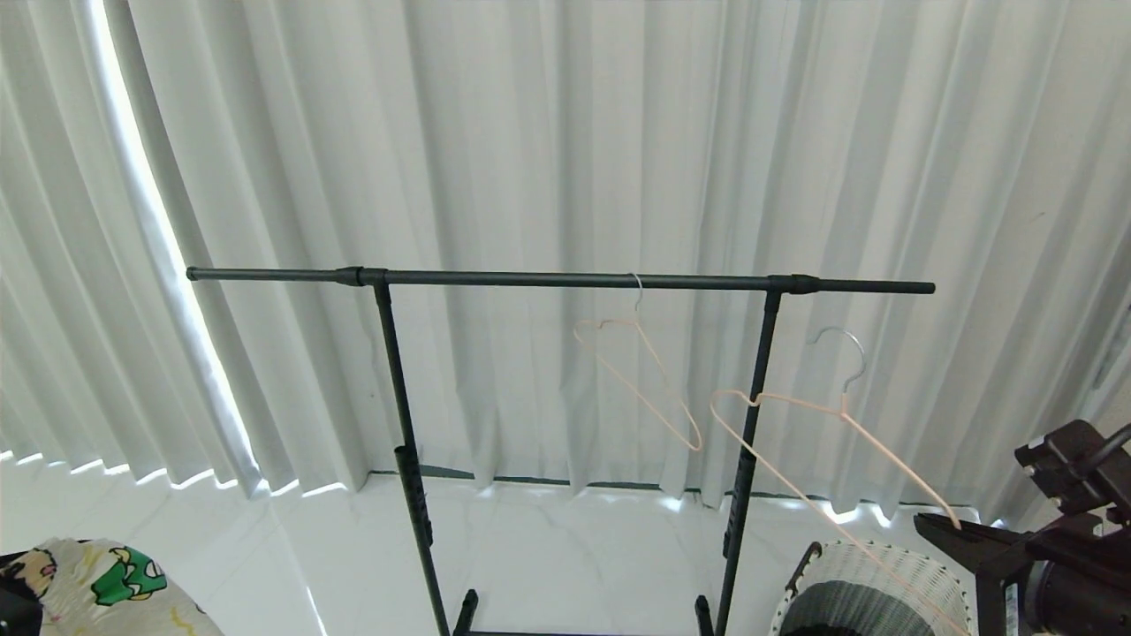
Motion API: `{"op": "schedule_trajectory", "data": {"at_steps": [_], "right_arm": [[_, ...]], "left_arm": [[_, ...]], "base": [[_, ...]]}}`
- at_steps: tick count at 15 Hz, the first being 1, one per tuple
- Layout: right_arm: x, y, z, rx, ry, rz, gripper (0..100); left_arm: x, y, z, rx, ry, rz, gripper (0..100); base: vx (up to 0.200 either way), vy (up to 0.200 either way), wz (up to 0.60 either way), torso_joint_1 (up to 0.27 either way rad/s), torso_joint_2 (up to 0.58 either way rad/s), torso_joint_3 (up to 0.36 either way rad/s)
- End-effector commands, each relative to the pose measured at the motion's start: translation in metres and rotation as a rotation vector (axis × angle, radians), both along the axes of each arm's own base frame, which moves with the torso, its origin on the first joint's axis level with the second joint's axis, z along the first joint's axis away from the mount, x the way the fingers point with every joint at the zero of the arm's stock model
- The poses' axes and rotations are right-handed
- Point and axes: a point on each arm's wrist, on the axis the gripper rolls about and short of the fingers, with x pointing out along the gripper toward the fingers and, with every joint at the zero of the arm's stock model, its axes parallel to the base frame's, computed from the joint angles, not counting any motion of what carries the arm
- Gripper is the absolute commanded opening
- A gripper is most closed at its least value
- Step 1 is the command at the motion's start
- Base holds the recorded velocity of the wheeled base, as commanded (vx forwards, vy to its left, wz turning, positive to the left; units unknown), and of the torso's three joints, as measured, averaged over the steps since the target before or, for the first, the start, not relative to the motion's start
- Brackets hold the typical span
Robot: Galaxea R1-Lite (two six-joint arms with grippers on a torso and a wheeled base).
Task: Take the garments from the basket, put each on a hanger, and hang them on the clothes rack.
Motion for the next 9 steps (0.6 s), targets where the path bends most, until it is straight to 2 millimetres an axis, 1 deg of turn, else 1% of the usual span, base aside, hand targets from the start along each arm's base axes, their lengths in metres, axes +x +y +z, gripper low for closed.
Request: {"op": "schedule_trajectory", "data": {"at_steps": [1, 2, 5, 6, 7, 9], "right_arm": [[0.0, 0.002, 0.001, 0.005, 0.0, 0.022, 0], [-0.002, 0.004, 0.0, 0.017, 0.01, 0.063, 0], [-0.004, 0.007, -0.001, 0.034, 0.029, 0.115, 0], [-0.007, 0.011, -0.001, 0.063, 0.047, 0.171, 0], [-0.009, 0.014, 0.0, 0.093, 0.066, 0.22, 0], [-0.013, 0.02, -0.001, 0.131, 0.107, 0.301, 0]], "left_arm": [[0.0, -0.001, 0.0, 0.0, 0.001, -0.011, 0], [0.0, -0.003, -0.003, -0.001, 0.012, -0.04, 0], [-0.001, -0.009, -0.008, -0.005, 0.029, -0.126, 0], [0.005, -0.015, -0.008, -0.013, 0.037, -0.186, 0], [0.014, -0.019, -0.006, -0.041, 0.038, -0.202, 0], [0.044, -0.031, 0.003, -0.119, 0.013, -0.174, 0]], "base": [[0.0, 0.0, 0.0, 0.0, 0.0, 0.0], [0.0, 0.0, 0.0, 0.0, 0.0, 0.0], [0.0, 0.0, 0.0, 0.0, 0.0, 0.0], [0.0, 0.0, 0.0, 0.0, 0.0, 0.0], [0.0, 0.0, 0.0, 0.0, 0.0, 0.0], [0.0, 0.0, 0.0, 0.0, 0.0, 0.0]]}}
